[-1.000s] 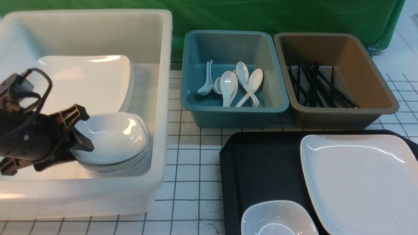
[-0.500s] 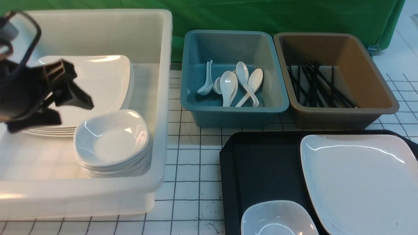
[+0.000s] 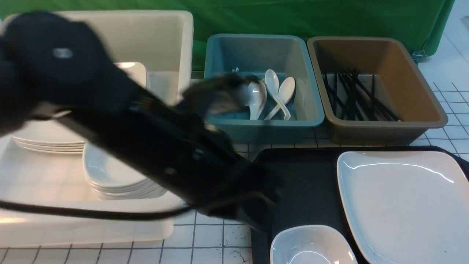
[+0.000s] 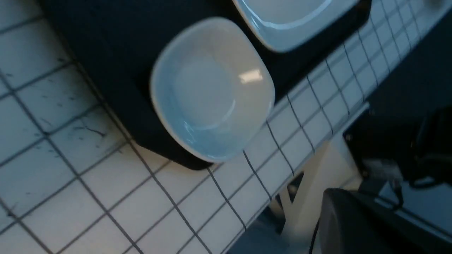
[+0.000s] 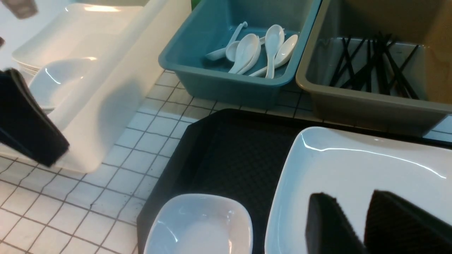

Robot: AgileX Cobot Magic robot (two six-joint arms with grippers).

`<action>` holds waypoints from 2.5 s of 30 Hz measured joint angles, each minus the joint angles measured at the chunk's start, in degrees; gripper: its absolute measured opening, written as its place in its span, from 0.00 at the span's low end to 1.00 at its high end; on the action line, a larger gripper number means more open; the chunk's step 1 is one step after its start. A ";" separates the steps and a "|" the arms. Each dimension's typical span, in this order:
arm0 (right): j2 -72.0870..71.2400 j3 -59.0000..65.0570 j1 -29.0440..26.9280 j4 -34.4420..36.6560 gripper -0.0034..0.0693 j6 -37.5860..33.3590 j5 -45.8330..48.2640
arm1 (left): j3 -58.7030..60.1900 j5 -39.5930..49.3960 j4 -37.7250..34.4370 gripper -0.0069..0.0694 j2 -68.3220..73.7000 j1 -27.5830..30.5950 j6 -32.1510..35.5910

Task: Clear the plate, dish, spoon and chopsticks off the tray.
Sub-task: Use the left arm to grab a small plate from the dinner plate, then use the left arm to put the small plate into the large storage box on the left

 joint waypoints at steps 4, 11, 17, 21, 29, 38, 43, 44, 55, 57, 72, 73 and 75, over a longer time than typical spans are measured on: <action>0.00 0.00 0.00 0.00 0.31 0.00 0.24 | -9.71 5.58 6.45 0.12 10.80 -4.31 0.00; 0.00 0.00 0.00 0.00 0.32 0.00 3.33 | -21.16 8.03 11.96 0.32 25.38 -5.58 4.59; 0.00 0.00 0.00 0.00 0.32 0.00 6.65 | -26.99 7.58 15.41 0.54 32.65 -5.65 12.84; 0.00 0.00 0.00 0.00 0.32 0.00 7.38 | -27.42 6.23 16.21 0.62 34.70 -5.65 18.56; 0.00 0.00 0.00 0.00 0.33 0.00 7.55 | -27.42 -0.70 15.91 0.65 38.41 -5.65 23.42; 0.00 0.00 0.00 0.05 0.33 0.00 7.55 | -27.72 -1.13 15.90 0.65 42.87 -5.65 24.58; 0.00 0.00 0.00 0.05 0.35 0.00 7.55 | -28.02 -0.35 15.76 0.50 43.30 -5.65 24.03; 0.00 0.00 0.00 0.05 0.35 0.00 7.55 | -28.02 0.05 15.64 0.43 43.32 -5.65 23.90; 0.00 0.00 0.00 0.16 0.35 0.00 7.55 | -37.96 9.87 15.76 0.10 43.58 -5.67 15.35; 0.00 0.00 0.00 0.16 0.35 0.00 7.64 | -41.25 10.01 17.91 0.10 42.79 -5.67 12.71; 0.00 0.00 0.00 0.16 0.37 0.00 7.74 | -44.24 9.70 19.93 0.10 18.53 12.84 0.31; 0.00 0.00 0.00 0.16 0.37 0.00 7.74 | -42.76 9.55 18.82 0.10 16.13 16.98 -0.54; 0.00 0.00 0.00 0.16 0.37 0.00 7.74 | -39.27 9.53 16.76 0.10 13.08 22.81 -1.34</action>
